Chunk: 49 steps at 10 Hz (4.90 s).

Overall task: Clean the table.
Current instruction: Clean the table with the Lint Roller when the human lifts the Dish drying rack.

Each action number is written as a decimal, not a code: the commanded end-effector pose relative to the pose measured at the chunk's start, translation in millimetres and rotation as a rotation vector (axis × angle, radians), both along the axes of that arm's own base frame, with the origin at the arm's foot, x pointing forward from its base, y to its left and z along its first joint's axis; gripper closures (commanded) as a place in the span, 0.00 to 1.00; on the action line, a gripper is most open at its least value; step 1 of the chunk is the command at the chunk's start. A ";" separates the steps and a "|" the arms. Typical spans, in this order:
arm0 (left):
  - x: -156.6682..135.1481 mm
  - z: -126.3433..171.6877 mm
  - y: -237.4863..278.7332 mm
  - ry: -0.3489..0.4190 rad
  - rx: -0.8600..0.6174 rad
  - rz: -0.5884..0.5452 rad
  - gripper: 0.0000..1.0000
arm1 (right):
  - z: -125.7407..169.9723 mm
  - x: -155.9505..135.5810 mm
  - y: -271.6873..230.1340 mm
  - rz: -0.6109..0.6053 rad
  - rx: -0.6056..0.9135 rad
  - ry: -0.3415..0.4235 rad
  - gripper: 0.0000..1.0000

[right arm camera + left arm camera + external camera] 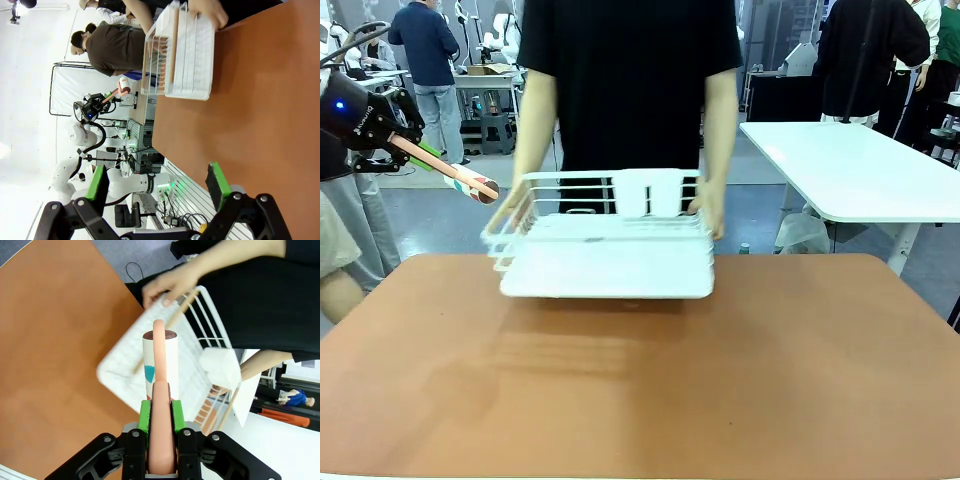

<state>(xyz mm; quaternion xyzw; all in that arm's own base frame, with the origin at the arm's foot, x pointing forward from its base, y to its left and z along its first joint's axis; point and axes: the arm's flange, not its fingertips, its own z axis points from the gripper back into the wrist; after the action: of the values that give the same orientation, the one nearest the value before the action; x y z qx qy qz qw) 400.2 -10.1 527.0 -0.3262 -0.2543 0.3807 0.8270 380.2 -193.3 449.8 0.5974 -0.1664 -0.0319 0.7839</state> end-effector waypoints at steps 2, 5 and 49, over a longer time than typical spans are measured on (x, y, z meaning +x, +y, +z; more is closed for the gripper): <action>-0.1 0.8 -0.9 0.000 -0.002 0.007 0.96 | 2.2 0.4 0.5 0.006 0.013 -0.028 0.00; -0.1 0.8 -0.9 0.000 -0.002 0.007 0.96 | 2.2 0.4 0.5 0.006 0.013 -0.028 0.00; 219.9 -238.2 -92.8 0.277 0.213 -0.867 0.79 | 2.2 0.4 0.5 0.006 0.013 -0.028 0.00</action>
<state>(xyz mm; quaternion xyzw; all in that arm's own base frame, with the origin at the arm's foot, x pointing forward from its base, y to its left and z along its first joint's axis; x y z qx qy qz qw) 624.1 -89.4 323.1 -0.2665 -0.0358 0.0083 0.9631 380.5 -193.1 449.8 0.5970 -0.1661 -0.0318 0.7842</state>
